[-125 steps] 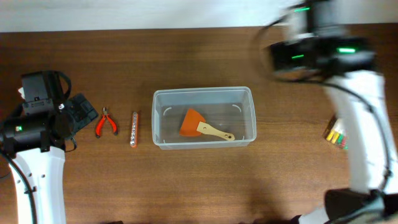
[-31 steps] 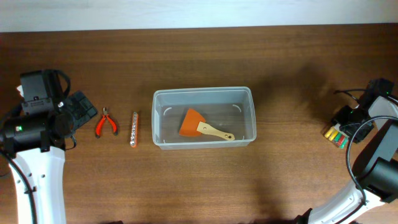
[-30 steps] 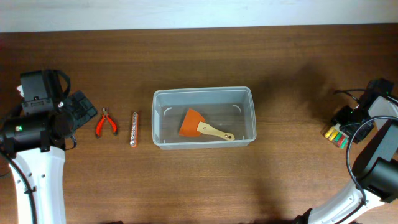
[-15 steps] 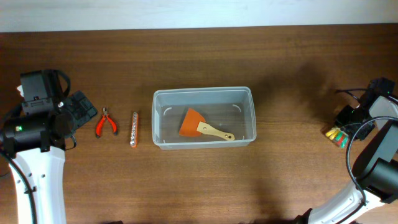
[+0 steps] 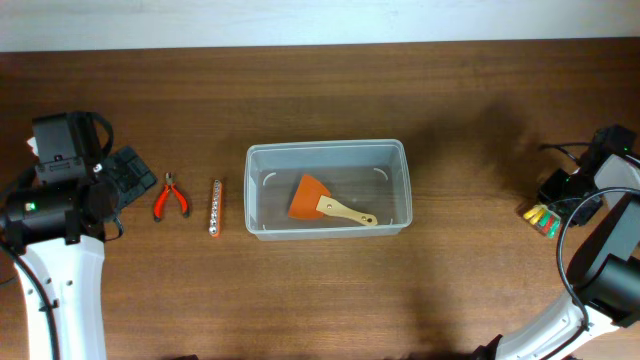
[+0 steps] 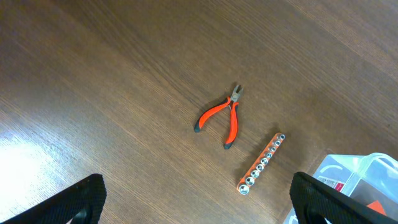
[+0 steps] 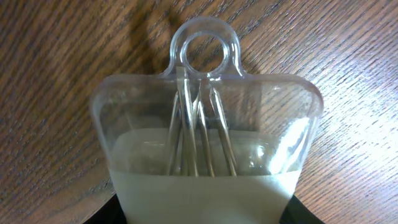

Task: Pack container
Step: 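Grasp the clear marker box by its top with the right gripper, then carry the marker box into the container and release it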

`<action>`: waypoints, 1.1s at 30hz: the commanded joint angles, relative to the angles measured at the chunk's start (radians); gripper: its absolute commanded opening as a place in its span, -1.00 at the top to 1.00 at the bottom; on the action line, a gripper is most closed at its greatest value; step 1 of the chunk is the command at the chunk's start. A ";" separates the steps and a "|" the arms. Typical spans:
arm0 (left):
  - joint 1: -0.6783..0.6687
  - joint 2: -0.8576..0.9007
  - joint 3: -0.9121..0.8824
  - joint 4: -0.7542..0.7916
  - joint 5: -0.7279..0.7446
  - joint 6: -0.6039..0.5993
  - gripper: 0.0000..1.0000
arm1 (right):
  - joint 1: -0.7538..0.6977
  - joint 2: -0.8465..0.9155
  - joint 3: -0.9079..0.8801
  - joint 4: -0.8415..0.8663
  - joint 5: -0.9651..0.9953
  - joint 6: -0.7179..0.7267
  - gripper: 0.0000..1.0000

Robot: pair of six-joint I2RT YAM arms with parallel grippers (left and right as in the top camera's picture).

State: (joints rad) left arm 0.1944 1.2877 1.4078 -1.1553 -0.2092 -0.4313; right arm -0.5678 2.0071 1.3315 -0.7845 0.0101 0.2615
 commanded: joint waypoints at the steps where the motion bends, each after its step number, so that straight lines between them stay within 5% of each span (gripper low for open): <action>1: 0.005 0.004 -0.006 0.003 0.003 -0.009 -0.93 | 0.000 -0.008 0.007 0.001 -0.064 0.002 0.90; 16: 0.005 0.004 -0.006 0.003 0.003 -0.009 -0.93 | 0.172 -0.192 0.202 -0.126 -0.066 -0.166 0.92; 29: 0.005 0.004 -0.006 -0.003 0.003 -0.009 -0.93 | 0.767 -0.299 0.526 -0.338 -0.089 -0.917 0.92; 33: 0.005 0.004 -0.006 -0.009 0.003 -0.009 -0.93 | 0.921 -0.276 0.521 -0.335 -0.090 -1.028 0.92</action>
State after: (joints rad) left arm 0.1944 1.2877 1.4078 -1.1603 -0.2092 -0.4313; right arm 0.2874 1.7233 1.8427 -1.1156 -0.0731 -0.5900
